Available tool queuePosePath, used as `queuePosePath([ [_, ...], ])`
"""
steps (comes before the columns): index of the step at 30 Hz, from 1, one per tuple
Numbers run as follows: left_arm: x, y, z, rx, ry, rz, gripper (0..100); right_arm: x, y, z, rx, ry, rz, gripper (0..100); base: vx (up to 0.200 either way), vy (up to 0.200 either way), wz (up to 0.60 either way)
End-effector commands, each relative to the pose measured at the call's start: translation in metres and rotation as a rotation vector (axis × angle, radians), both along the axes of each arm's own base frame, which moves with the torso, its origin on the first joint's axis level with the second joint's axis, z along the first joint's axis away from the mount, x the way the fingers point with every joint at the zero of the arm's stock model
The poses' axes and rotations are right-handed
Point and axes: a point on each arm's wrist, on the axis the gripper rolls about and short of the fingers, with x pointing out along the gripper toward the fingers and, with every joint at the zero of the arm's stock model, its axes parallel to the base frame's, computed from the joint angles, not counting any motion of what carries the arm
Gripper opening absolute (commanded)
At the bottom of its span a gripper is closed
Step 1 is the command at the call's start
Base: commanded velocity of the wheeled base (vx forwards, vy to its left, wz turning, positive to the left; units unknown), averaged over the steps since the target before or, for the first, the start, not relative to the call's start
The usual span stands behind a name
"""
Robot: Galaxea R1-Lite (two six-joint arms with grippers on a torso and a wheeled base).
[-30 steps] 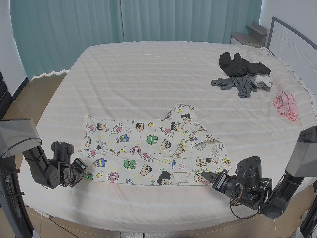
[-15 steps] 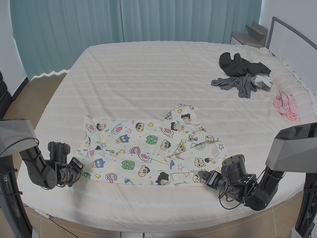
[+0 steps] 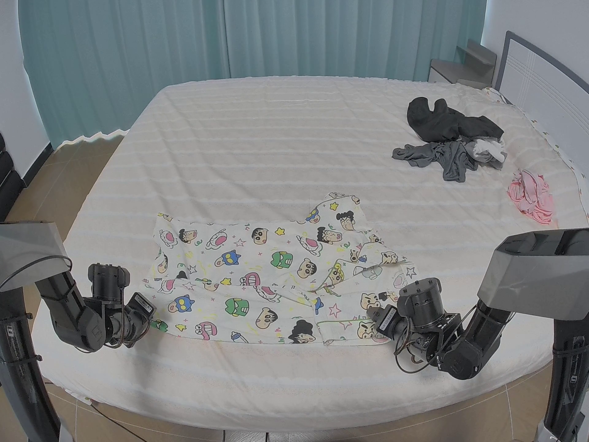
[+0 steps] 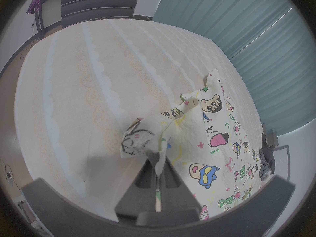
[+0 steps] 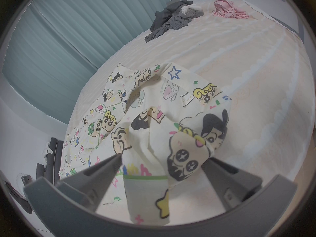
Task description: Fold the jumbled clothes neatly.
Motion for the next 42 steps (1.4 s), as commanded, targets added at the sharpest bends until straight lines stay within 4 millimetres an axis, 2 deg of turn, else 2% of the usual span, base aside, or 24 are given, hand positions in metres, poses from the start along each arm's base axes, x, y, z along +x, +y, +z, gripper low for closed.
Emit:
queuePosePath([
  [1,0.0,0.0,-0.001,0.0,0.002,0.001,0,0.002,0.0,-0.004,-0.005,0.005,-0.005,0,0.0,0.0,0.0],
  [10,-0.005,-0.002,-0.001,0.007,0.019,-0.011,0,-0.005,-0.001,0.004,-0.014,-0.012,-0.002,0,0.0,0.0,0.0],
  [16,-0.017,-0.003,-0.005,0.039,0.062,-0.049,0,-0.014,-0.007,0.02,0.0,-0.028,0.0,0,0.0,0.0,0.0],
  [21,-0.028,-0.003,0.001,0.057,0.068,-0.068,0,-0.025,-0.009,0.029,0.009,-0.032,0.018,0,0.0,0.0,0.0],
  [33,-0.054,-0.003,0.005,0.104,0.116,-0.127,0,-0.053,-0.014,0.018,-0.039,0.049,0.06,0,0.0,0.0,0.0],
  [42,-0.055,-0.002,0.003,0.097,0.126,-0.129,0,-0.063,-0.011,0.018,-0.032,0.064,0.092,0,0.0,0.0,0.0],
])
